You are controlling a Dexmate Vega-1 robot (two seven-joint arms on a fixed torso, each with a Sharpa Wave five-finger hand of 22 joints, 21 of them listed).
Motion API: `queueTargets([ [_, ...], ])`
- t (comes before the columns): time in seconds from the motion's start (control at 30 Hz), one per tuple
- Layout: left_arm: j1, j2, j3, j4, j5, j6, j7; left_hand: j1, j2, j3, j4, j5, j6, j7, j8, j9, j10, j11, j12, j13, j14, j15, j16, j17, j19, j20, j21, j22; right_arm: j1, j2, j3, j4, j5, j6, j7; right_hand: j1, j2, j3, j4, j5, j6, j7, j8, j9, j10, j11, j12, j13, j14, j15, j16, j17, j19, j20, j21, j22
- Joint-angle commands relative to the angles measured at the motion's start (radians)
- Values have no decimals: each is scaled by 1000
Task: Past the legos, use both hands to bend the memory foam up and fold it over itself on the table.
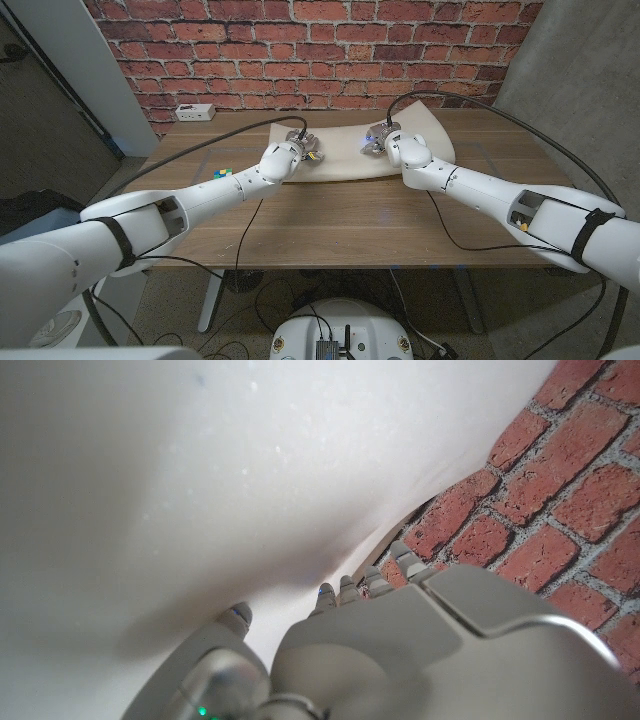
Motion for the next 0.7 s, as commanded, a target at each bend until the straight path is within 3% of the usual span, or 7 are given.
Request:
queueTargets([
  [0.03,4,-41,17,122,-5,-57,125,-11,107,5,-4,4,-65,-4,4,3,-96,-9,4,2,-92,-4,10,2,-70,-4,2,4,-21,-22,37,-35,40,-19,3,-4,25,6,9,9,6,1,5,3,1,-1,1,5,1,-31,3,7,1,-3,-3,4],
  [0.4,19,-53,7,153,-94,-90,131,-18,108,6,-4,7,-61,3,5,4,-90,-11,7,2,-87,-8,11,1,-58,-7,4,4,-60,-51,110,-94,125,-48,-43,-26,30,1,22,2,-7,5,0,3,-3,8,-2,5,-2,-24,4,12,0,0,-5,4],
  [0.7,29,-61,2,161,-157,-104,125,-20,108,7,-5,9,-59,6,5,4,-91,-10,6,2,-87,-9,11,0,-52,-9,5,3,-118,-95,166,-203,156,-99,-111,-34,30,-2,25,0,-11,7,0,3,-3,15,-2,5,-2,-20,5,13,-3,3,-6,4],
])
